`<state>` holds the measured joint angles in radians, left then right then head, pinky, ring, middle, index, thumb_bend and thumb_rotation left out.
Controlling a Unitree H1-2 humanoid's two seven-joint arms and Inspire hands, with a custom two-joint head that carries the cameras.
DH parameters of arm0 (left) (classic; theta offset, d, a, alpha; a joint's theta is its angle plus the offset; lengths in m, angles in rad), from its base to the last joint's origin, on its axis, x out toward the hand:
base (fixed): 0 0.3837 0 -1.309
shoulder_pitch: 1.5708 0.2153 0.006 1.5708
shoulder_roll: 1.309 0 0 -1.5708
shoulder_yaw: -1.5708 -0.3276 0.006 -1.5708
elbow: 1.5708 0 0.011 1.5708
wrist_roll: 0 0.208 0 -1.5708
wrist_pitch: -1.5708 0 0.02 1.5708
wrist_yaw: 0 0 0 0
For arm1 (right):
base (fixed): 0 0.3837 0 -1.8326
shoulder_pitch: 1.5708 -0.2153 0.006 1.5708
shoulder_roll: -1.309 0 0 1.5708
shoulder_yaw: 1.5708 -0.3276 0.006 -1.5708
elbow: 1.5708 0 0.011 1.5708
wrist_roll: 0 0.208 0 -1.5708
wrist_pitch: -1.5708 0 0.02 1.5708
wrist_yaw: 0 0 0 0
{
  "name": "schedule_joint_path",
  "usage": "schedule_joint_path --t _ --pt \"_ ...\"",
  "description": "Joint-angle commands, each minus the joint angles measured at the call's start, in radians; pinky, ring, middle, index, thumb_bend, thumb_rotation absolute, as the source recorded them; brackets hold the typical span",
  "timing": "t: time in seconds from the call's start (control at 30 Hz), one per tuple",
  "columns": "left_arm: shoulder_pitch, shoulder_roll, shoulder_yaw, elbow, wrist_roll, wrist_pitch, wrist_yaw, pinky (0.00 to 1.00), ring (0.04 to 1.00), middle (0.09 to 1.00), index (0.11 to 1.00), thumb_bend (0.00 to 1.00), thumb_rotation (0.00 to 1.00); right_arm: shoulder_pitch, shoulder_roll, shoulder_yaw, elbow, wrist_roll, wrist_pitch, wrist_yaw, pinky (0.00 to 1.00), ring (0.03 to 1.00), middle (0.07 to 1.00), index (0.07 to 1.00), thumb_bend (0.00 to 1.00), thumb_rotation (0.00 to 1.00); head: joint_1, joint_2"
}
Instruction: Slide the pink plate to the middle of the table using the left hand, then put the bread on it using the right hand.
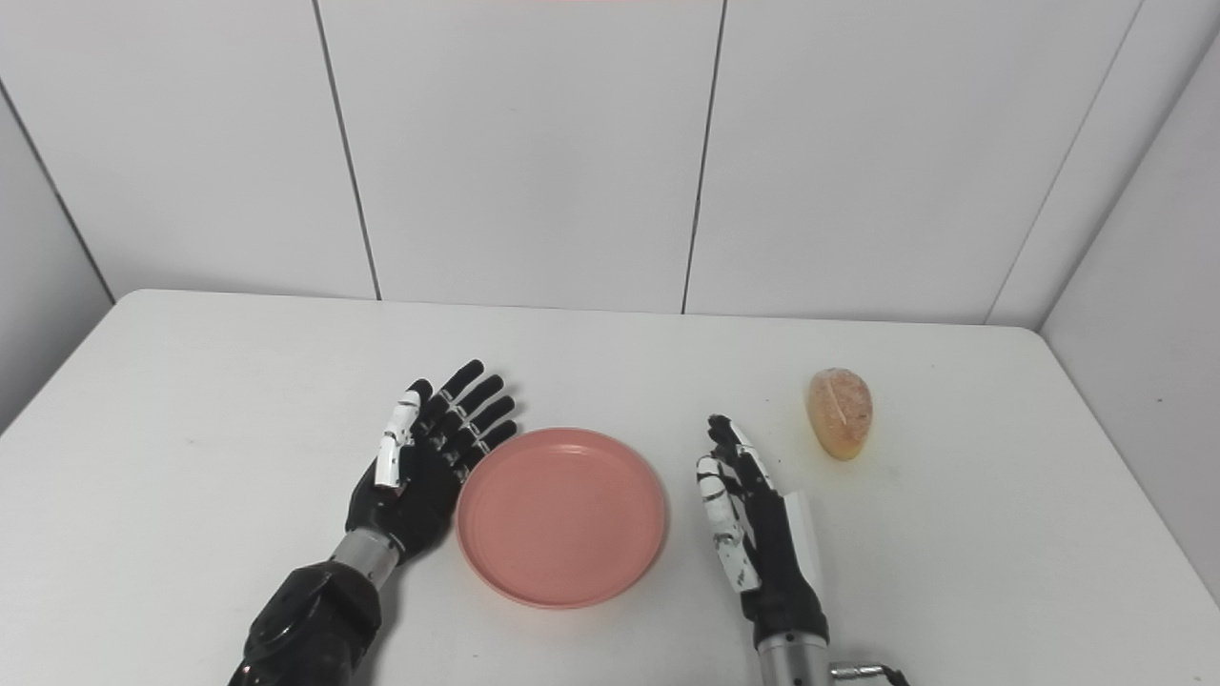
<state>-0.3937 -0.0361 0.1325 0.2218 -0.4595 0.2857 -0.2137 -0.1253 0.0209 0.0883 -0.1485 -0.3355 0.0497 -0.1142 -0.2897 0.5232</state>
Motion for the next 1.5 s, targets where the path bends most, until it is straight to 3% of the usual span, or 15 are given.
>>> schedule_joint_path --t 0.0,0.3,0.53,0.67,0.9,1.27,1.47 --pt "0.036 0.004 0.003 0.032 0.011 0.008 0.012 0.89 0.882 0.887 0.87 0.32 1.0 -0.048 -0.013 -0.006 -0.06 -0.031 0.023 0.003 0.79 0.881 0.89 0.887 0.41 1.0 -0.004 -0.002" --pt "0.035 0.009 0.016 0.063 0.008 -0.024 0.014 0.89 0.883 0.884 0.872 0.31 1.0 -0.109 -0.064 -0.02 -0.097 -0.148 0.064 -0.003 0.82 0.87 0.877 0.874 0.38 1.0 -0.065 -0.025" --pt "0.03 0.029 0.029 0.095 -0.008 -0.05 -0.01 0.91 0.893 0.892 0.88 0.31 1.0 -0.188 -0.09 -0.042 -0.105 -0.202 0.113 0.005 0.83 0.884 0.897 0.887 0.49 1.0 -0.112 -0.036" --pt "0.026 0.046 0.032 0.112 -0.029 -0.059 -0.038 0.92 0.897 0.9 0.895 0.31 1.0 -0.236 -0.105 -0.048 -0.113 -0.246 0.183 0.023 0.83 0.887 0.908 0.9 0.5 1.0 -0.133 -0.04" --pt "0.02 0.06 0.052 0.127 -0.05 -0.051 -0.048 0.93 0.901 0.901 0.894 0.3 1.0 -0.282 -0.119 -0.064 -0.128 -0.322 0.248 0.011 0.8 0.888 0.926 0.925 0.52 0.88 -0.164 -0.046" --pt "0.003 0.082 0.072 0.17 -0.073 -0.068 -0.087 0.93 0.906 0.91 0.904 0.3 1.0 -0.356 -0.132 -0.111 -0.094 -0.457 0.372 -0.035 0.78 0.877 0.915 0.926 0.67 0.67 -0.198 -0.043" --pt "0.001 0.089 0.076 0.166 -0.072 -0.065 -0.087 0.93 0.911 0.914 0.912 0.3 1.0 -0.389 -0.136 -0.131 -0.037 -0.582 0.42 -0.005 0.74 0.866 0.915 0.934 0.75 0.61 -0.208 -0.041"
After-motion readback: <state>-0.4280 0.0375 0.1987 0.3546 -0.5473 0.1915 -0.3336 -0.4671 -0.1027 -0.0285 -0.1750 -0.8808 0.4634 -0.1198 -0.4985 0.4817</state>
